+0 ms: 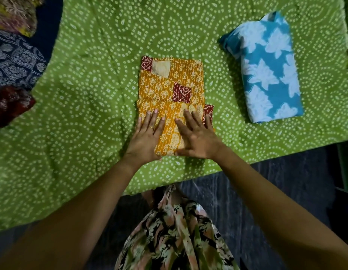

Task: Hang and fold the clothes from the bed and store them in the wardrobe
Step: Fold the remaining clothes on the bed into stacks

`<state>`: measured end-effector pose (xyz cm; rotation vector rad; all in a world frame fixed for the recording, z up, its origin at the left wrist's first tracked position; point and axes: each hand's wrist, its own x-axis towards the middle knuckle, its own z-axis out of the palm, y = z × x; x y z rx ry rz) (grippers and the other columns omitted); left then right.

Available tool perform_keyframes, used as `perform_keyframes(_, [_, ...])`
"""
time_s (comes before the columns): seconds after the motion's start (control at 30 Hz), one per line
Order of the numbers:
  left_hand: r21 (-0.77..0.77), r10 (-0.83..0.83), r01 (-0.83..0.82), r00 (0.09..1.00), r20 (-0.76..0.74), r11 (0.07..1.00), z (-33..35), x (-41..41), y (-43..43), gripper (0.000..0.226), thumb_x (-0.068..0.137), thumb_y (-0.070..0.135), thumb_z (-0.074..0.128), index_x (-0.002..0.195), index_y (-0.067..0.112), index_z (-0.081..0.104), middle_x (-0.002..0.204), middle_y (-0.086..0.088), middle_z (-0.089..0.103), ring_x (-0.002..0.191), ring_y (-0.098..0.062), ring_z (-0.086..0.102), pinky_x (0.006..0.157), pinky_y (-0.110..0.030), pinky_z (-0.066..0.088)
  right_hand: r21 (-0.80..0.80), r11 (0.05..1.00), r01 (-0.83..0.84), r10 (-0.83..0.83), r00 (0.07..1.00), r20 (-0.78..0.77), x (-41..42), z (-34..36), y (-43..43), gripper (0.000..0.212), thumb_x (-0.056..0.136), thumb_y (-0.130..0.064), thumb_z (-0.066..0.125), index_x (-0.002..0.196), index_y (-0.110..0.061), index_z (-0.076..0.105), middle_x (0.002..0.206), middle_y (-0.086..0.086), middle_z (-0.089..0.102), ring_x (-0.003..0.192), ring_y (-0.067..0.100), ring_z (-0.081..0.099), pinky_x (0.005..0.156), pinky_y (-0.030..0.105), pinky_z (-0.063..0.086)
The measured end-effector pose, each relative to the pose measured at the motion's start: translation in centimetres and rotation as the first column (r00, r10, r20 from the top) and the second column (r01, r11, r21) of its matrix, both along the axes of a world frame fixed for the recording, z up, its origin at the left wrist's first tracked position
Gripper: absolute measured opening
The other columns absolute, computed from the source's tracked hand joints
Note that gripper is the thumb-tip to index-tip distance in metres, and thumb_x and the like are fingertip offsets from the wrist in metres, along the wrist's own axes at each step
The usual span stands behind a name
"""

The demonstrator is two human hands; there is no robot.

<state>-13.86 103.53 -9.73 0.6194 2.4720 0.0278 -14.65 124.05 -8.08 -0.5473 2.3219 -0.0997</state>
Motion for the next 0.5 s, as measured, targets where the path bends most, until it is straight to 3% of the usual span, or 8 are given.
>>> perform_keyframes(0.07, [-0.053,-0.018,0.017,1.0,-0.019,0.998,0.5,0.6,0.2,0.113,0.082,0.052,0.061,0.14,0.01,-0.027,0.15,-0.023,-0.025,0.138,-0.037,-0.025,0.111,-0.047,-0.015,0.106,0.992,-0.067,0.071,0.997,-0.036,1.3,-0.1,-0.4,0.099,0.09,-0.047,0.049,0.142,-0.022,-0.031,0.146,0.016,-0.036,0.137,0.037,-0.026,0.111,0.062,-0.008])
perform_keyframes(0.13, [-0.09,0.0,-0.001,1.0,-0.016,0.996,1.2,1.2,0.6,0.099,0.09,0.028,0.058,0.142,0.008,-0.023,0.15,-0.027,-0.018,0.14,-0.04,-0.017,0.113,-0.046,-0.011,0.167,0.984,-0.064,0.072,0.996,-0.047,2.0,-0.1,-0.7,0.102,0.091,-0.023,0.054,0.139,-0.02,-0.036,0.144,0.019,-0.037,0.137,0.04,-0.025,0.111,0.064,-0.002])
perform_keyframes(0.23, [-0.099,0.032,-0.032,0.999,0.001,0.995,2.2,1.4,1.7,0.083,0.089,0.002,0.049,0.147,0.006,-0.011,0.152,-0.029,-0.004,0.142,-0.041,-0.003,0.115,-0.044,-0.006,0.19,0.981,-0.028,0.026,1.0,0.01,1.9,0.7,-1.4,0.094,0.094,-0.014,0.048,0.141,-0.022,-0.033,0.148,0.019,-0.029,0.139,0.041,-0.02,0.112,0.062,0.0])
perform_keyframes(0.3, [-0.074,0.091,-0.09,0.996,0.017,0.993,3.5,0.5,2.4,0.074,0.086,0.002,0.051,0.148,0.008,0.011,0.15,-0.027,0.02,0.14,-0.038,0.019,0.116,-0.042,0.012,0.162,0.987,0.012,-0.02,0.998,0.051,1.3,1.9,-1.7,0.083,0.097,-0.016,0.044,0.146,-0.025,-0.022,0.156,0.018,-0.012,0.143,0.039,-0.007,0.114,0.059,0.007])
perform_keyframes(0.37, [-0.026,0.167,-0.166,0.986,0.028,0.986,5.1,-0.6,2.6,0.058,0.082,0.007,0.059,0.137,0.013,0.042,0.128,-0.017,0.053,0.118,-0.03,0.049,0.102,-0.038,0.039,0.09,0.995,0.039,-0.05,0.992,0.118,0.0,3.9,-1.5,0.072,0.097,-0.016,0.043,0.15,-0.028,-0.004,0.156,0.016,0.014,0.141,0.035,0.02,0.11,0.049,0.03])
perform_keyframes(0.4, [-0.019,0.185,-0.184,0.981,0.063,0.983,6.1,-1.2,2.5,0.051,0.08,0.01,0.063,0.129,0.016,0.052,0.112,-0.011,0.061,0.102,-0.025,0.056,0.09,-0.035,0.047,0.045,0.998,0.05,-0.057,0.98,0.19,-0.8,4.9,-1.3,0.068,0.097,-0.014,0.043,0.151,-0.03,0.005,0.153,0.014,0.026,0.134,0.035,0.034,0.098,0.036,0.043])
perform_keyframes(0.47, [-0.014,0.185,-0.187,0.953,0.239,0.982,7.8,-2.0,1.7,0.044,0.073,0.019,0.07,0.116,0.015,0.063,0.095,-0.004,0.064,0.085,-0.019,0.058,0.071,-0.028,0.047,0.016,0.997,0.076,-0.076,0.911,0.405,-2.3,6.8,-1.1,0.065,0.093,-0.008,0.045,0.149,-0.03,0.02,0.144,0.012,0.041,0.117,0.034,0.051,0.071,0.019,0.049])
perform_keyframes(0.5, [-0.015,0.182,-0.187,0.925,0.333,0.982,8.7,-2.4,1.2,0.046,0.068,0.023,0.072,0.113,0.013,0.064,0.095,-0.004,0.065,0.084,-0.019,0.059,0.066,-0.025,0.044,0.031,0.998,0.051,-0.06,0.875,0.481,-3.1,7.7,-1.2,0.059,0.092,-0.006,0.045,0.146,-0.024,0.03,0.138,0.014,0.047,0.109,0.032,0.055,0.068,0.021,0.048])
